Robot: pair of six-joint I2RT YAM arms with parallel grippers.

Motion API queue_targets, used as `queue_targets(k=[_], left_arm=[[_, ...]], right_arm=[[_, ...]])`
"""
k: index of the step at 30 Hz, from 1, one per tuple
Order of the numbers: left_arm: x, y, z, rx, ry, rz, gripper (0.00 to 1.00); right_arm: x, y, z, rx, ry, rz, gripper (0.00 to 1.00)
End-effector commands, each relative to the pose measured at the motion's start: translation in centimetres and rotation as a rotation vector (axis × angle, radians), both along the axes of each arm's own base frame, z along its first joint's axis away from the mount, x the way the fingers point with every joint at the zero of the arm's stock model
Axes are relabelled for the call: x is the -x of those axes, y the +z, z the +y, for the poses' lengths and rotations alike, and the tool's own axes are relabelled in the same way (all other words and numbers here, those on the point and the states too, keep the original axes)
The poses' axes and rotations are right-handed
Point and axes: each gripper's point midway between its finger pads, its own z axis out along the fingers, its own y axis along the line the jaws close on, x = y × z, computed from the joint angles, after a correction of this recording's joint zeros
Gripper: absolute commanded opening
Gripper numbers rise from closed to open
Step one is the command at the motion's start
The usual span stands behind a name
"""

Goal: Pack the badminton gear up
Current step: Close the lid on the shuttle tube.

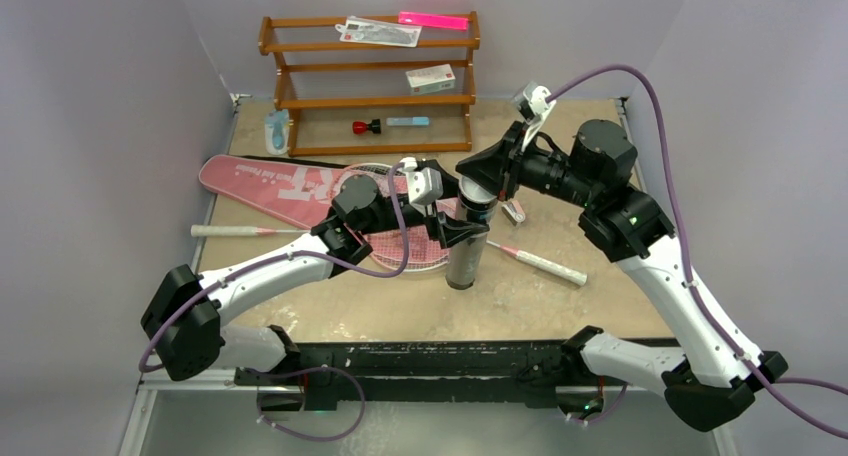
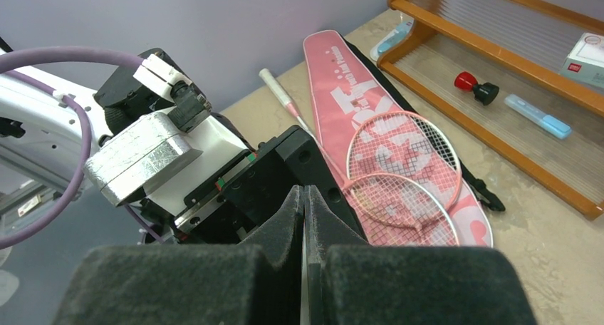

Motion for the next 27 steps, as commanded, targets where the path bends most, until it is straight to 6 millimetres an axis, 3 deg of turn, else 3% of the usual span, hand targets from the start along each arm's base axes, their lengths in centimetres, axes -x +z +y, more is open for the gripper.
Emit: queue_targets(k=[1, 12, 16, 24, 27], left_arm=[[0.3, 2.4, -0.2, 0.043, -0.023, -0.068, 0.52], [0.5, 2.1, -0.1, 0.037, -0.032, -0.07, 0.52], [0.6, 2.0, -0.2, 0.035, -0.039, -0.07, 0.52], [0.7, 2.1, -0.2, 0.037, -0.04, -0.072, 0.52], [0.7, 2.1, -0.2, 0.036, -0.039, -0.07, 0.52]], right_arm=[[0.4, -2.9, 0.0, 0.043, 0.0, 0.13, 0.0], [0.2, -3.7, 0.1, 0.044, -0.044, 0.283, 0.0], [0.2, -2.2, 0.0, 0.034, -0.044, 0.242, 0.0], [0.1, 3.0, 0.0, -0.006, -0.028, 0.128, 0.0], [-0.2, 3.9, 0.0, -0.01, -0.036, 0.1, 0.0]])
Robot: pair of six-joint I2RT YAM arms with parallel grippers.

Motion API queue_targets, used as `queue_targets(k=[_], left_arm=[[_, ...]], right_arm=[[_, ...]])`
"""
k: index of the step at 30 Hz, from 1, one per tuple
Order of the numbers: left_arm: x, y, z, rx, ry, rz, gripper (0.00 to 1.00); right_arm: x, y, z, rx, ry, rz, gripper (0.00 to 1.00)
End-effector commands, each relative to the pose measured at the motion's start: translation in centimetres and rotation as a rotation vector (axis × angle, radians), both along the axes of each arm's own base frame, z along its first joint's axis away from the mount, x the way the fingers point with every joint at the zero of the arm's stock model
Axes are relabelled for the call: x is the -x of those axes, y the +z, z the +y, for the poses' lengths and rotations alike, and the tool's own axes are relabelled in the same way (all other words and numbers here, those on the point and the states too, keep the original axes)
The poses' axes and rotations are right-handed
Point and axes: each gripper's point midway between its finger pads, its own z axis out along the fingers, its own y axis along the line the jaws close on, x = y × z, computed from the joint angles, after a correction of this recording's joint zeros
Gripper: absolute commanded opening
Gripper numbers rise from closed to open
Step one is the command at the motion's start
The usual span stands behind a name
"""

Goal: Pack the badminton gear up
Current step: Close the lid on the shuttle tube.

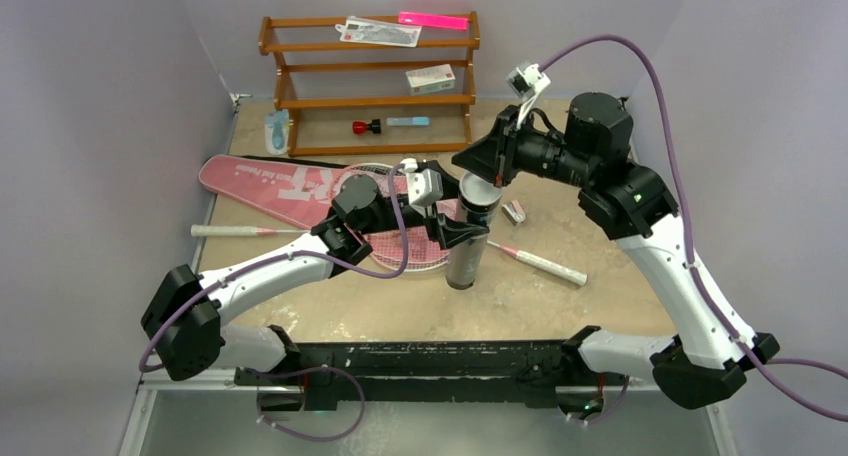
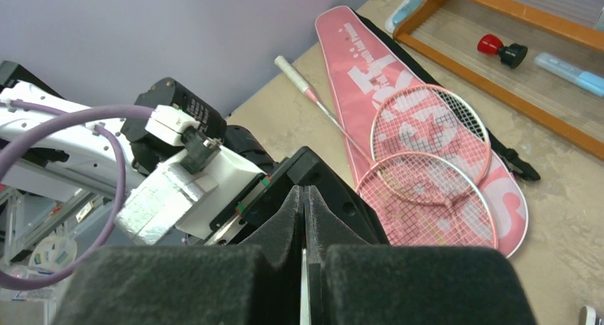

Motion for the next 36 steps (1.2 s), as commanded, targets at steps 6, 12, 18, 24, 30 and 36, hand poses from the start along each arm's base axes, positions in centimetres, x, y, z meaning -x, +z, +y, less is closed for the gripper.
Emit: queue_targets(k=[6, 12, 18, 24, 30, 36], left_arm=[[0.4, 1.9, -0.2, 0.034, -0.025, -0.06, 0.52], [0.4, 1.9, -0.2, 0.033, -0.026, -0.062, 0.53], [0.6, 1.9, -0.2, 0.031, -0.037, -0.064, 0.53], [0.7, 1.9, -0.2, 0.03, -0.041, -0.066, 0.52], [0.7, 2.0, -0.3, 0.03, -0.042, -0.068, 0.52], [0.6, 1.6, -0.4, 0.024, -0.04, -0.061, 0.52]], right_arm=[[-0.4, 2.1, -0.8, 0.013, -0.032, -0.1, 0.0], [-1.0, -0.1, -0.4, 0.039, -0.027, -0.072, 0.0], [-0.6, -3.4, -0.3, 0.072, -0.009, -0.018, 0.0], [-0.3, -4.2, -0.3, 0.063, -0.002, 0.0, 0.0], [-0.1, -4.4, -0.3, 0.056, -0.002, 0.003, 0.0], [-0.5, 1.5, -0.8, 0.015, -0.029, -0.117, 0.0]])
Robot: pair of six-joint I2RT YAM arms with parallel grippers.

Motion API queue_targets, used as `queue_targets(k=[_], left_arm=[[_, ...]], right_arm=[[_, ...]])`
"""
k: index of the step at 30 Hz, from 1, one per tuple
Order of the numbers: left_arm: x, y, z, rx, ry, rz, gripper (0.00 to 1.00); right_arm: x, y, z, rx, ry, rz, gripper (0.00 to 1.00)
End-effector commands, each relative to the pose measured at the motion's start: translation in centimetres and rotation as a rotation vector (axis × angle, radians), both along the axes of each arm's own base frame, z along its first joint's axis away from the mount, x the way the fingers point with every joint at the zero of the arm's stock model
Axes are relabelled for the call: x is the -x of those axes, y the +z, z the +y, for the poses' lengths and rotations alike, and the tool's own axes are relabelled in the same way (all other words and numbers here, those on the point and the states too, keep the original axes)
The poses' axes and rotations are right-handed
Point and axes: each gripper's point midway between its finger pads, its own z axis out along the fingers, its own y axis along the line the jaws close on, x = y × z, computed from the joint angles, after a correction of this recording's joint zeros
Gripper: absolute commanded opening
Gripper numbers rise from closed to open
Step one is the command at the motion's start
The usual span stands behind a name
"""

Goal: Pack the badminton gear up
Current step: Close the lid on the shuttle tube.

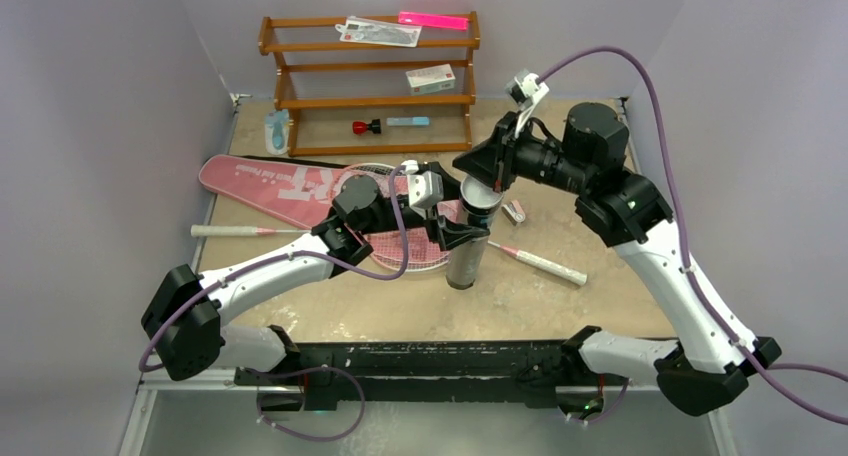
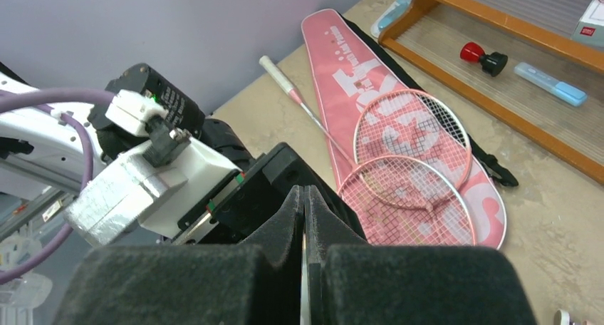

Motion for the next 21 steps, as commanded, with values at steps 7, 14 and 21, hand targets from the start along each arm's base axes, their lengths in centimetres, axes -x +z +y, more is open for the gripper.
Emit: queue_targets(k=[7, 14, 21], left_arm=[[0.2, 1.4, -0.4, 0.028, -0.023, -0.039, 0.53], [0.2, 1.6, -0.3, 0.024, -0.021, -0.043, 0.52], [0.3, 1.7, -0.3, 0.023, -0.023, -0.042, 0.53]], right_arm=[[0.3, 6.1, -1.6, -0.022, -0.055, -0.138, 0.0], [0.4, -2.1, -0.7, 0.002, -0.031, 0.017, 0.0], [0.6, -1.2, -0.9, -0.009, -0.039, 0.016, 0.0]])
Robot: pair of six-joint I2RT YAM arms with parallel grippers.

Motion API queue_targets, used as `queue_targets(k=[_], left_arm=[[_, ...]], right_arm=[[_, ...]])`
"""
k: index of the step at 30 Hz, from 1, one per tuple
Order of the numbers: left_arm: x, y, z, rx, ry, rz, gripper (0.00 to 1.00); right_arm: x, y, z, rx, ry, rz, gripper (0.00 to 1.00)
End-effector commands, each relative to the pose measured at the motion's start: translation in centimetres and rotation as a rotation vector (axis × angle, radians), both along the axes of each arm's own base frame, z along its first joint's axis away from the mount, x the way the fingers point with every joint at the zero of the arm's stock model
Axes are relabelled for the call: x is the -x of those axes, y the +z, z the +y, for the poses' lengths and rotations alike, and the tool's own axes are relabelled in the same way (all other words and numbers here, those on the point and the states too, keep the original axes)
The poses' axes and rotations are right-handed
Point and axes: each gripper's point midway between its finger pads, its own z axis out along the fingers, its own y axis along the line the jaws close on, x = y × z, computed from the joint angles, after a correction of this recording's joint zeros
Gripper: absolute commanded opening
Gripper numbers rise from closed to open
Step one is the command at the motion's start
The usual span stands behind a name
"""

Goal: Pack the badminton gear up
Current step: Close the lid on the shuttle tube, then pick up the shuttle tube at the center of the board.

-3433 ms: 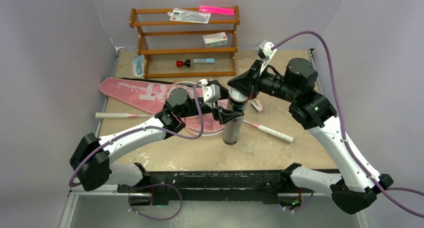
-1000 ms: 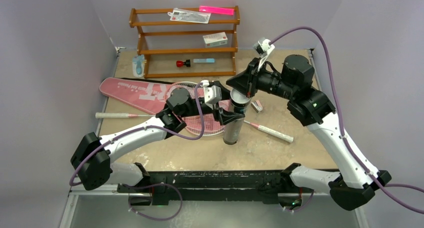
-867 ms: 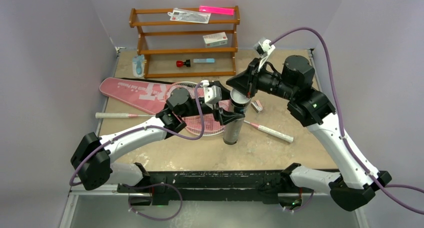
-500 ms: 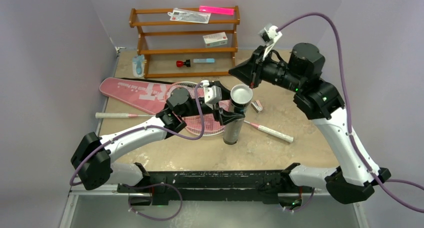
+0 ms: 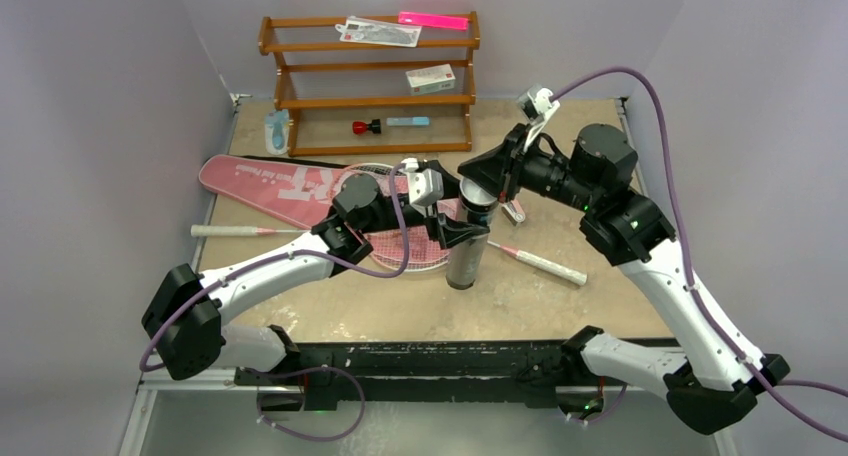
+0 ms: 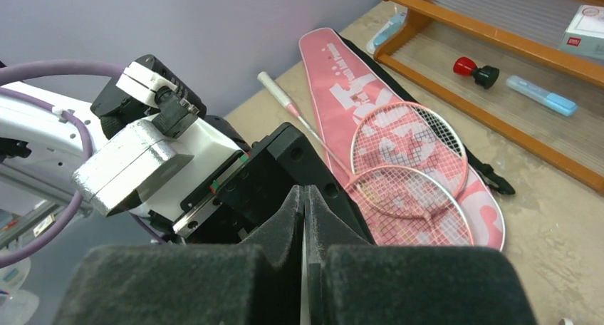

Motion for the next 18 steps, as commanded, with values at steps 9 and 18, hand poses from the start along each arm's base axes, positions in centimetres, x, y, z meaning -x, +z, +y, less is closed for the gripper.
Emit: queue_targets(k=[9, 18], left_arm=[[0.8, 1.9, -0.4, 0.032, -0.035, -0.044, 0.52], [0.9, 1.8, -0.4, 0.03, -0.036, -0.044, 0.52]], right_arm=[[0.3, 6.2, -1.0, -0.005, -0.029, -0.08, 0.0], [0.0, -2.2, -0.2, 0.017, -0.025, 0.086, 0.0]])
